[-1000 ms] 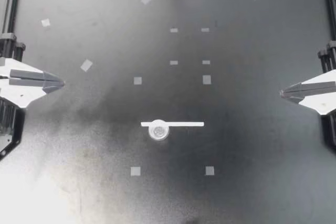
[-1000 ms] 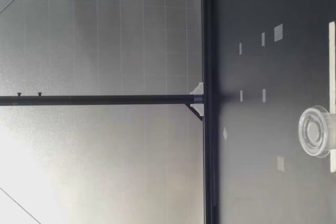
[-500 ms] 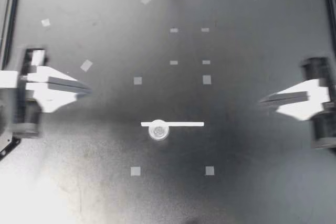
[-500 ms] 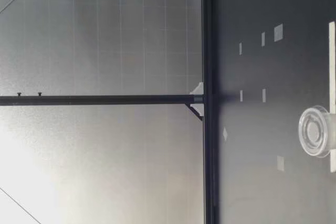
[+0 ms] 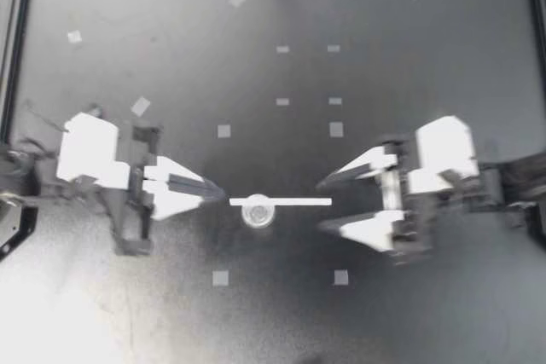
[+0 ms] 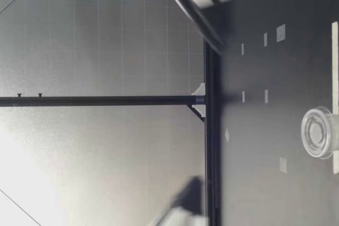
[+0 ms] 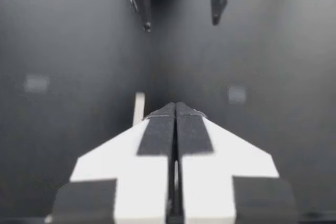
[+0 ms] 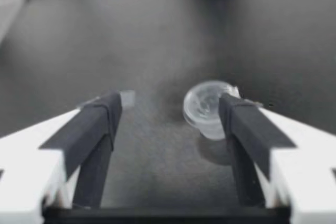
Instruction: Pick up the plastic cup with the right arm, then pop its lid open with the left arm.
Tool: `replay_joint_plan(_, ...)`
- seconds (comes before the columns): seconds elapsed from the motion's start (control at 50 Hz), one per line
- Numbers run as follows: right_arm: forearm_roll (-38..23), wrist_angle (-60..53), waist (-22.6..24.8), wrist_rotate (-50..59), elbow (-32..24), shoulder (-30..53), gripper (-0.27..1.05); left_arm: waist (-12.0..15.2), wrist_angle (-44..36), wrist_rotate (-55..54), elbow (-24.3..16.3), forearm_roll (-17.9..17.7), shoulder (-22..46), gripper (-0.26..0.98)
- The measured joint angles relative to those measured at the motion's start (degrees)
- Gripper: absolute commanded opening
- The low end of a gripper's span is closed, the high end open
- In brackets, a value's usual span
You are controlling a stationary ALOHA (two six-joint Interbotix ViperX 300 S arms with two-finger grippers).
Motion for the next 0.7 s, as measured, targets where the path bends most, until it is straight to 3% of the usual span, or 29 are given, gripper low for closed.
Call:
replay_joint_plan(0.38,2.7,1.8,0.1,0.2,-5.2,10.5,0.67,-0.1,-0.4,0.7,-4.5,-0.1,13.3,-0.09)
replay_joint_plan(0.7,2.8,3.8,0.1,0.2,-8.2,13.4,0.67,-0.1,-0.4,1.1,-5.8,-0.2,15.3,-0.09)
